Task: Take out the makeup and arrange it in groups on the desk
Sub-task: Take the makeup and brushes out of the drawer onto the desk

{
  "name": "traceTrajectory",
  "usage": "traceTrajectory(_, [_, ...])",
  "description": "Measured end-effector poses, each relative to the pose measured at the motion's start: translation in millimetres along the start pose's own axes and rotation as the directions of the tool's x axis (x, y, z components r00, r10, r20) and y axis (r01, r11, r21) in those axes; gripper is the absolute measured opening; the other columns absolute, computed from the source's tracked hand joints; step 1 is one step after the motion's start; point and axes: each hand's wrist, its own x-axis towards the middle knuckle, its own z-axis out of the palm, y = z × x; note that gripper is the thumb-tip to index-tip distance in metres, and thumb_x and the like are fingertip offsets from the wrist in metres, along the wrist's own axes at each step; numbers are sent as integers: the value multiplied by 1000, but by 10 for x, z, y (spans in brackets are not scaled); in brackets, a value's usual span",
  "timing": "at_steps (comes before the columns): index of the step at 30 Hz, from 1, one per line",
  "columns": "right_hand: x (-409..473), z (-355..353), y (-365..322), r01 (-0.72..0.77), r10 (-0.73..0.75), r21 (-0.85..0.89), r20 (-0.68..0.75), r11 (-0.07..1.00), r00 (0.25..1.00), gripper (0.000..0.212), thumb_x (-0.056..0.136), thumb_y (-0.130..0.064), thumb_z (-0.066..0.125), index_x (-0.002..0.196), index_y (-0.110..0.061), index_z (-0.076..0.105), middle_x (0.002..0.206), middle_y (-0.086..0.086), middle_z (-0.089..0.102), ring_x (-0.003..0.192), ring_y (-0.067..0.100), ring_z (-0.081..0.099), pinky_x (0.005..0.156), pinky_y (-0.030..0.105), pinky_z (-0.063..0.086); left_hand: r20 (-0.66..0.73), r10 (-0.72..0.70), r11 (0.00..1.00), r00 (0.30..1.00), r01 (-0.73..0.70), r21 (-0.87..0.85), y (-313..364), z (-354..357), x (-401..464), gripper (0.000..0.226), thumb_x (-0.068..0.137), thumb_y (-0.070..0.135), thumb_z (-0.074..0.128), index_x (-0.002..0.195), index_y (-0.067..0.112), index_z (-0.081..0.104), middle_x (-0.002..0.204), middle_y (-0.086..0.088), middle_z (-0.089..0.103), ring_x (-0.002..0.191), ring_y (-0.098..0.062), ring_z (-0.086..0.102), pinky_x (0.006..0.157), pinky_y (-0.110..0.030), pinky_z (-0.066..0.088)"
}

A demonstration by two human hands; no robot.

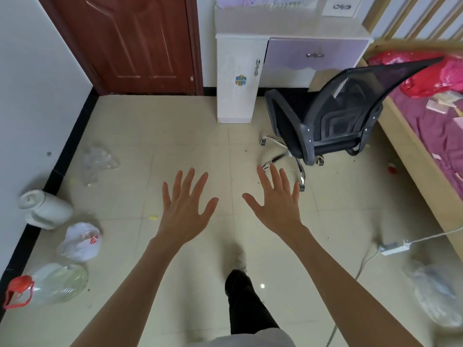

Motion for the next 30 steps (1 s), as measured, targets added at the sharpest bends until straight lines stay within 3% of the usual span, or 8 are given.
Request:
traceTrajectory(5, [1021,-257,267,58,-58,-4,-51,998,997,73,90,-61,39,149,-28,13,158,4,6,145,28,2,113,56,2,-24,2,999,1000,-1,43,234,-19,1090,75,81,67,7,147,32,14,157,-1,6,144,-23,-6,112,-52,-6])
traceTrajectory(8, [1579,-363,409,69,-71,-30,-92,997,993,75,85,-65,34,147,-25,25,156,7,18,143,32,15,110,60,10,-31,9,998,999,-7,57,318,-24,1660,74,82,66,8,147,31,12,157,-1,5,144,-23,-6,112,-51,-7])
traceTrajectory(12, [2220,-448,553,74,-79,-62,-85,995,993,78,83,-69,22,146,-24,29,153,9,26,141,34,21,108,61,14,-20,4,999,1000,-3,48,321,42,2320,75,82,64,9,148,28,11,157,-3,5,144,-24,-5,112,-51,-5])
traceTrajectory(15, [2713,-491,602,63,-69,-73,-81,995,994,76,83,-68,25,144,-22,34,150,11,32,138,36,28,106,63,20,-15,20,998,1000,-19,55,260,113,2795,72,84,63,13,147,28,14,157,-5,8,144,-26,-2,111,-51,-5])
traceTrajectory(22, [4093,-565,558,19,-22,-110,-23,994,1000,74,90,-65,29,149,-30,2,158,3,-2,145,26,-5,113,55,-2,1,68,995,998,-68,66,-2,171,4257,71,85,62,16,146,26,22,155,-8,16,143,-30,9,111,-53,1])
traceTrajectory(30, [5552,-815,467,-72,67,-67,-72,995,995,72,91,-60,34,150,-29,5,158,3,1,145,24,-2,113,55,0,25,166,984,986,-167,68,-188,71,5991,69,86,61,16,146,27,20,154,-7,19,143,-29,12,111,-51,3])
